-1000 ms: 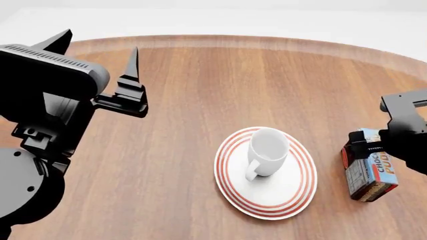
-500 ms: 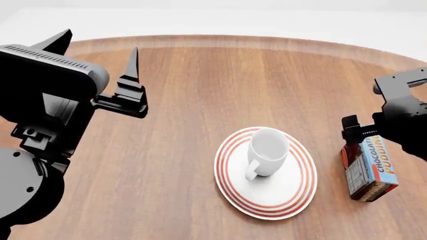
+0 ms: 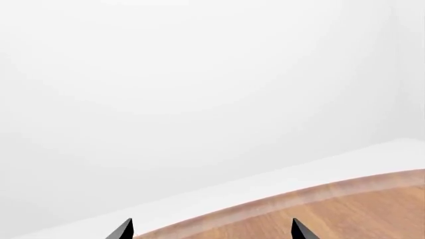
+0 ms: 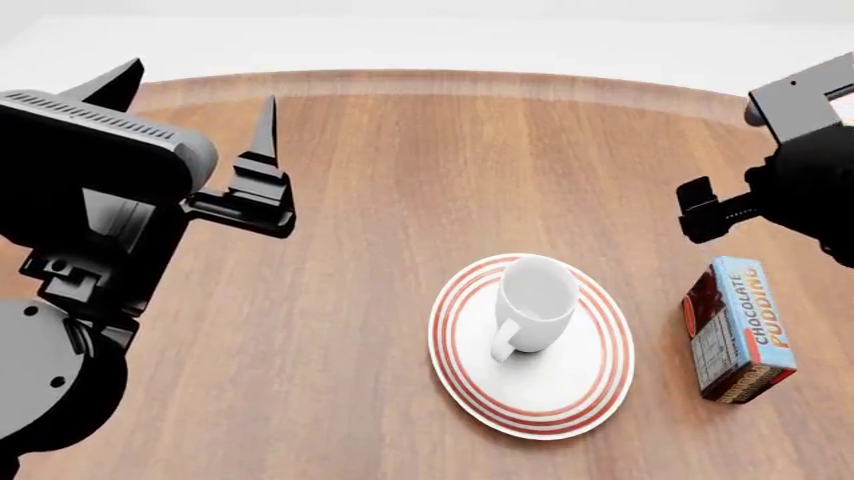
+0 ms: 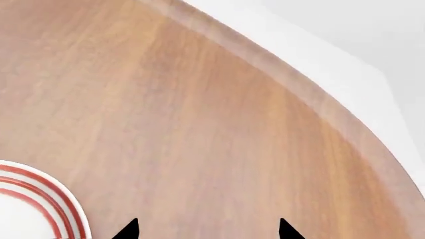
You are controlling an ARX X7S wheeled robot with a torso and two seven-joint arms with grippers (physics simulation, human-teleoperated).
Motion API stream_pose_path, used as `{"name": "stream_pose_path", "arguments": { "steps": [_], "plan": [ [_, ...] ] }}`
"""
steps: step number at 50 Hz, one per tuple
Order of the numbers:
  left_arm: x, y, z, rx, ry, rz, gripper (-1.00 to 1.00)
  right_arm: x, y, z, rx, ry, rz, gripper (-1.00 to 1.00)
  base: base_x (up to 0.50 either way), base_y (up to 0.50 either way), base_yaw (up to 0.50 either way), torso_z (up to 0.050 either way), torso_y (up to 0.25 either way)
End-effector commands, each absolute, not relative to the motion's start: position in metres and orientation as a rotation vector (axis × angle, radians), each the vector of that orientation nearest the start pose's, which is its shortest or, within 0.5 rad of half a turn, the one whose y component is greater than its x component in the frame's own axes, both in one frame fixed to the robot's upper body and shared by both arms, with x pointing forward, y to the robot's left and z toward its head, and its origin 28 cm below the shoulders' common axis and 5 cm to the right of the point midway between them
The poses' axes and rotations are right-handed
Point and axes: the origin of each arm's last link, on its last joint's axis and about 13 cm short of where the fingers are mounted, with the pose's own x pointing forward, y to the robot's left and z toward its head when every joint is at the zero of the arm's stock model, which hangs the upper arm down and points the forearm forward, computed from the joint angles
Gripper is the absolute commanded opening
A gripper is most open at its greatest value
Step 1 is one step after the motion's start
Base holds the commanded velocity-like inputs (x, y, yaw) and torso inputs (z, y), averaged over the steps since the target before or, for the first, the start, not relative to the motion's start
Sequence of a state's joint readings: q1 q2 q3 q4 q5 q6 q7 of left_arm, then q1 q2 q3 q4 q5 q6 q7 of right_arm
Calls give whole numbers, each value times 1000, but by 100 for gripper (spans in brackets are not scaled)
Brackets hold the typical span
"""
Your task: Pick up the white mug and put it on the plate, and put the chocolate pudding to the right of the plate.
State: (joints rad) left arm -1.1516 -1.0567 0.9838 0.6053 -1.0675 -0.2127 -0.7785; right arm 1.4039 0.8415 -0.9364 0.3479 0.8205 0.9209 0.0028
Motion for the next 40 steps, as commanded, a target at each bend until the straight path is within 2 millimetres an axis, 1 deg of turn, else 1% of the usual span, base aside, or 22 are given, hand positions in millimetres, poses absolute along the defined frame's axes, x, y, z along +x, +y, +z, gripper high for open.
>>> {"name": "stream_pose_path", "arguments": {
  "steps": [1,4,7,12,17,20,26,28,30,35,37,38,40],
  "plan": [
    [231,240,265,207,-425,-181,100,322,-237,297,-497,289,101,100,0,0,0,0,0],
    [231,240,265,206,-426,-179,100,311,-231,308,-520,227,134,100,0,0,0,0,0],
    [231,240,266,207,-427,-180,100,302,-229,313,-518,187,138,100,0,0,0,0,0],
    [230,240,265,209,-427,-180,100,284,-229,316,-521,117,150,100,0,0,0,0,0],
    [231,239,266,214,-428,-183,100,275,-231,318,-538,87,145,100,0,0,0,0,0],
    [230,239,267,215,-432,-181,100,266,-229,325,-528,35,143,100,0,0,0,0,0],
    [229,241,267,215,-433,-174,100,252,-225,330,-525,-29,149,100,0,0,0,0,0],
    [229,242,267,214,-434,-169,100,246,-223,332,-516,-70,141,100,0,0,0,0,0],
    [227,243,267,213,-438,-163,100,235,-219,335,-497,-133,142,100,0,0,0,0,0],
    [223,244,267,206,-448,-153,100,215,-211,333,-442,-246,149,100,0,0,0,0,0],
    [221,244,268,201,-453,-149,100,209,-209,332,-428,-277,149,100,0,0,0,0,0],
    [219,245,267,196,-460,-141,100,202,-206,330,-404,-331,138,100,0,0,0,0,0],
    [218,245,267,192,-465,-137,100,197,-203,324,-389,-350,150,100,0,0,0,0,0]
  ]
}}
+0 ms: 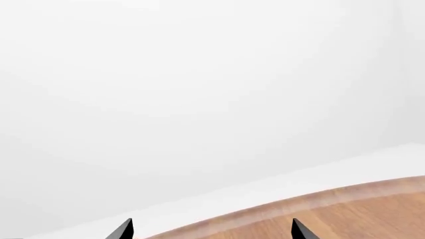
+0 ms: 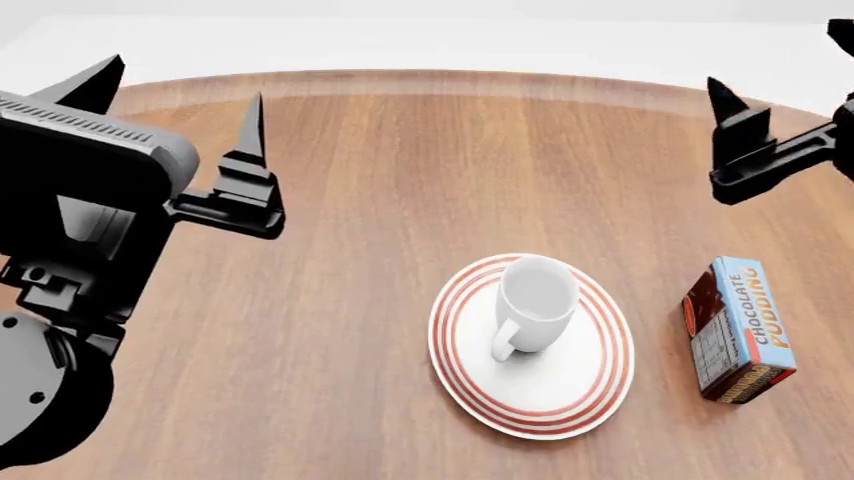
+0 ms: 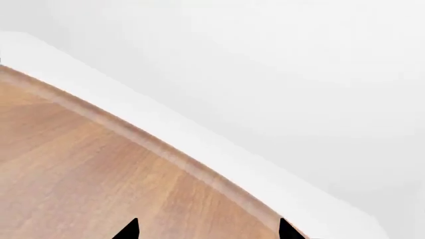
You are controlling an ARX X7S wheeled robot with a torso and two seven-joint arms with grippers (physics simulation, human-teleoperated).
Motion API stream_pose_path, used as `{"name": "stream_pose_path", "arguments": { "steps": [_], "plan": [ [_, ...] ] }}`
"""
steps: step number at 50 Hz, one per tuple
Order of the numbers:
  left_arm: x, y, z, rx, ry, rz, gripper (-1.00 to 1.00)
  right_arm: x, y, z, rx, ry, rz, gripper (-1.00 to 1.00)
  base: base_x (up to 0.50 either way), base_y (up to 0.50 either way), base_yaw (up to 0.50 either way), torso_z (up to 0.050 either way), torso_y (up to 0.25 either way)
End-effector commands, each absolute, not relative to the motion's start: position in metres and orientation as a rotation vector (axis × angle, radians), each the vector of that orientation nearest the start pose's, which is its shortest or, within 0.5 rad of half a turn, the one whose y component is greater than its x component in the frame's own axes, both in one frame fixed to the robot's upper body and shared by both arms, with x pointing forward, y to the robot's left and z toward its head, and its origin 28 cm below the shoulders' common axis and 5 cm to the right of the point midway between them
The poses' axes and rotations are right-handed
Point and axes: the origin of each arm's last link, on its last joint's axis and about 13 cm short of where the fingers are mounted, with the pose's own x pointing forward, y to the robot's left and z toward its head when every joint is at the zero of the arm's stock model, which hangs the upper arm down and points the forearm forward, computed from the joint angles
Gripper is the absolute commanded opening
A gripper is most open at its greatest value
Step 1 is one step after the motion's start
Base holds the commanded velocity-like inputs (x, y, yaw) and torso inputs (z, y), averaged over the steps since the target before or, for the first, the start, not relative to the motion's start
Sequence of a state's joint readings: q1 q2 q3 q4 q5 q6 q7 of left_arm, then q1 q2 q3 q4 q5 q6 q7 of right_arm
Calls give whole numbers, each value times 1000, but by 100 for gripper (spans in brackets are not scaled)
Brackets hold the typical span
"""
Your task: Pick up the white mug and put it on the plate, and put the chocolate pudding to the right of the plate.
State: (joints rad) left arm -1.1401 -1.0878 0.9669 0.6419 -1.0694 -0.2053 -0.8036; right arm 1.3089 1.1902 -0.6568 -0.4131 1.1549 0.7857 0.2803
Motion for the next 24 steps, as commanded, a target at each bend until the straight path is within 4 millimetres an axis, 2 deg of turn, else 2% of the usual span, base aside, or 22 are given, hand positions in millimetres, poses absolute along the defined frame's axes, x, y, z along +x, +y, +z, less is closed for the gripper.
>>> {"name": "stream_pose_path", "arguments": {
  "steps": [1,16,24],
  "plan": [
    [216,246,267,187,-472,-128,100,192,-199,320,-377,-384,144,100,0,0,0,0,0],
    [193,248,272,179,-594,31,100,152,-177,305,-171,-674,30,100,0,0,0,0,0],
    [181,254,267,203,-706,226,100,151,-175,287,-64,-832,-136,100,0,0,0,0,0]
  ]
}}
